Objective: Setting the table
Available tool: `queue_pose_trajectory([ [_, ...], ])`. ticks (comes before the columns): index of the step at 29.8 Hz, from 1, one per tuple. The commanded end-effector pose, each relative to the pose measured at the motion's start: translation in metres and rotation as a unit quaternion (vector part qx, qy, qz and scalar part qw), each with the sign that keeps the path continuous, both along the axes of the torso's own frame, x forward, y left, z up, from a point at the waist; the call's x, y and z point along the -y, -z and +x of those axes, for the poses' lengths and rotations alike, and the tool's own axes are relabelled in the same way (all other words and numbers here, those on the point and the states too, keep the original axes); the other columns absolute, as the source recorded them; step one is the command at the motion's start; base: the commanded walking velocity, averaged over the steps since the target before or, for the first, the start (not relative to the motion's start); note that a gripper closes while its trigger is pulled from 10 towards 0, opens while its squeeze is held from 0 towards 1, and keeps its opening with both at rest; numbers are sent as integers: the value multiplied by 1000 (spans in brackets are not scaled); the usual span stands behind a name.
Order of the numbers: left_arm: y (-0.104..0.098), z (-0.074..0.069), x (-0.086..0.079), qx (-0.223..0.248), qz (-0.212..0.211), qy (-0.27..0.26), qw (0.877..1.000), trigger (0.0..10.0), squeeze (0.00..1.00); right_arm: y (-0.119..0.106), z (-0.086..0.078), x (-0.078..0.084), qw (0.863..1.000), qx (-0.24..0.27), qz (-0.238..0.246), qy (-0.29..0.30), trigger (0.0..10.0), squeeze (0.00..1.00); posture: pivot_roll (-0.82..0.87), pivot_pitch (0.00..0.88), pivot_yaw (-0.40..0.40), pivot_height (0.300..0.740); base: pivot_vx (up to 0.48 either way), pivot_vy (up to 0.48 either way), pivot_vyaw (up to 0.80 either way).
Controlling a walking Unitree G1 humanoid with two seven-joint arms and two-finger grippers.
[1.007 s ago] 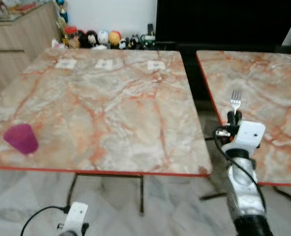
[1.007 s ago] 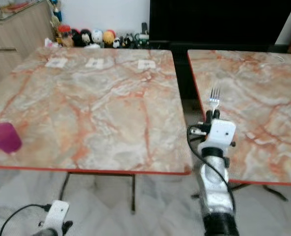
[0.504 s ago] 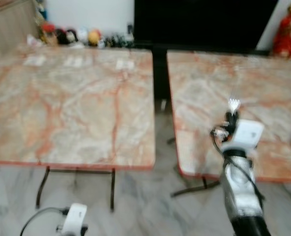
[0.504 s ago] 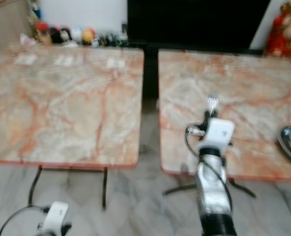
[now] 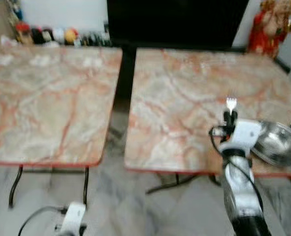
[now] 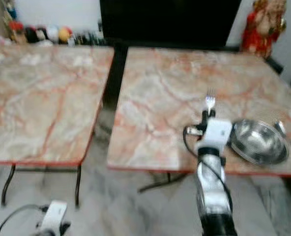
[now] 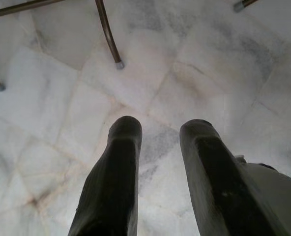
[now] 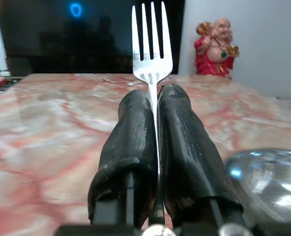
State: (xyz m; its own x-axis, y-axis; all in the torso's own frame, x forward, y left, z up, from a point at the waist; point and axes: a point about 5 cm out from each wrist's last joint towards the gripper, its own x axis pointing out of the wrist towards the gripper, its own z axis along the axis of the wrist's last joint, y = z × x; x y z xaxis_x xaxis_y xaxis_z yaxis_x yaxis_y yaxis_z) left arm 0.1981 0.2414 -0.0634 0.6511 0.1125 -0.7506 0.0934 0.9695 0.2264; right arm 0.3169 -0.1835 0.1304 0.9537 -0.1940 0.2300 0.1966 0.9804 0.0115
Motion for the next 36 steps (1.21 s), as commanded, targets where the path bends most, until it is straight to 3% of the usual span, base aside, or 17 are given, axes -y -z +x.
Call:
queue_pose_trajectory([
  [1, 3, -2, 7, -9, -5, 9, 1000, 10000, 0, -3, -2, 9, 1000, 3, -5, 15, 10000, 0, 32, 7, -9, 740, 0, -469, 0],
  [26, 3, 0, 7, -6, -6, 5, 1000, 10000, 0, -5, -1, 17, 1000, 2, -9, 27, 10000, 0, 28, 22, -11, 740, 0, -465, 0],
  [36, 0, 3, 5, 3, -5, -5, 1000, 10000, 0, -7, -1, 19, 1000, 4, -11, 29, 10000, 0, 26, 31, -9, 740, 0, 0, 0],
])
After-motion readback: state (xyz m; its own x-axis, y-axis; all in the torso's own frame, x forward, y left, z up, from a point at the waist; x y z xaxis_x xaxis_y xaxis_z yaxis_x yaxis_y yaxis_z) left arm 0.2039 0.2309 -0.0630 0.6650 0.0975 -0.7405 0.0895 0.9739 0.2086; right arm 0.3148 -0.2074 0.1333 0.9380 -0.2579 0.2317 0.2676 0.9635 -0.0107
